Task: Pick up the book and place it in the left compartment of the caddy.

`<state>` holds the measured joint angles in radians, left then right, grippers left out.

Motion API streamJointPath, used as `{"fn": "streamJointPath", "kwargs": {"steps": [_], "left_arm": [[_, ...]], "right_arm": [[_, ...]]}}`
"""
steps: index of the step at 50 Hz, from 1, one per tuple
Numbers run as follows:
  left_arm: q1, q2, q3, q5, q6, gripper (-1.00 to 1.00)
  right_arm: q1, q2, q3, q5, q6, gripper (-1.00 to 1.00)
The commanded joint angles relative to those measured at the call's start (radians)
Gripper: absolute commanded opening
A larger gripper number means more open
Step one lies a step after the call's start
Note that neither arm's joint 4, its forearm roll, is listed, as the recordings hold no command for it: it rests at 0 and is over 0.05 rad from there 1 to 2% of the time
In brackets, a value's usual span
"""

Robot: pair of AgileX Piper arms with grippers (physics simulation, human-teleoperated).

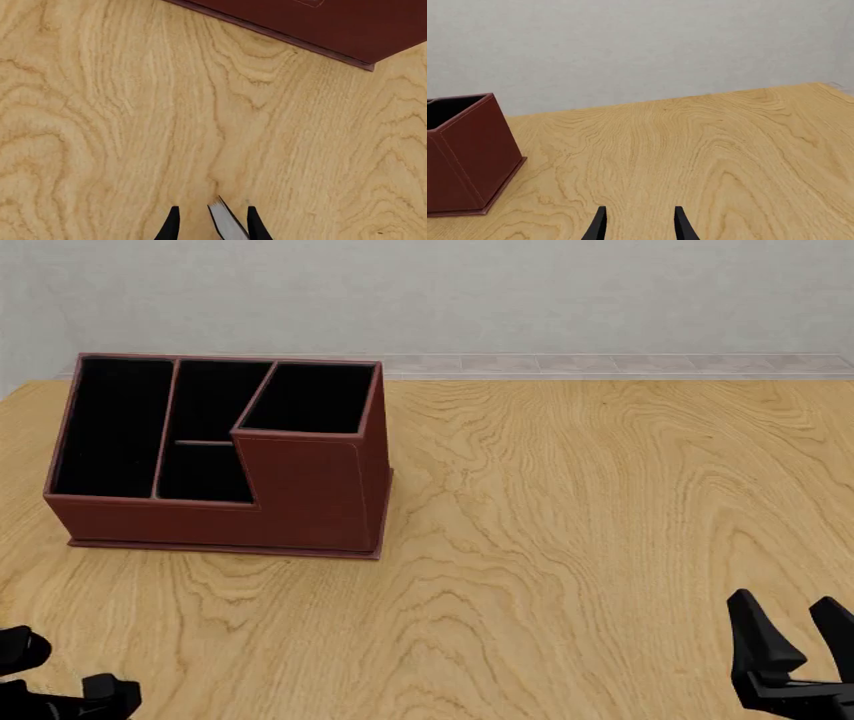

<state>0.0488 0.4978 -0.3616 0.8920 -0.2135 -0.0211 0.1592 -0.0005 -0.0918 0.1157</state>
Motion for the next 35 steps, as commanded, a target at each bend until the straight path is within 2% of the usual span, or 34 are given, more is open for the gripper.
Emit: {"fn": "streamJointPath", "kwargs": {"steps": [1, 30, 35], "left_arm": [[-0.044, -0.008, 0.02, 0.015, -0.055, 1.0], [-0.176, -0.051, 0.054, 0.067, -0.245, 1.0], [-0.177, -0.053, 0.061, 0.071, -0.252, 1.0]], "right_arm": [[0.001, -0.004, 0.0, 0.004, 0.002, 1.0], [0.011, -0.037, -0.001, 0.039, -0.001, 1.0], [0.011, -0.027, 0.0, 0.028, -0.001, 1.0]]}}
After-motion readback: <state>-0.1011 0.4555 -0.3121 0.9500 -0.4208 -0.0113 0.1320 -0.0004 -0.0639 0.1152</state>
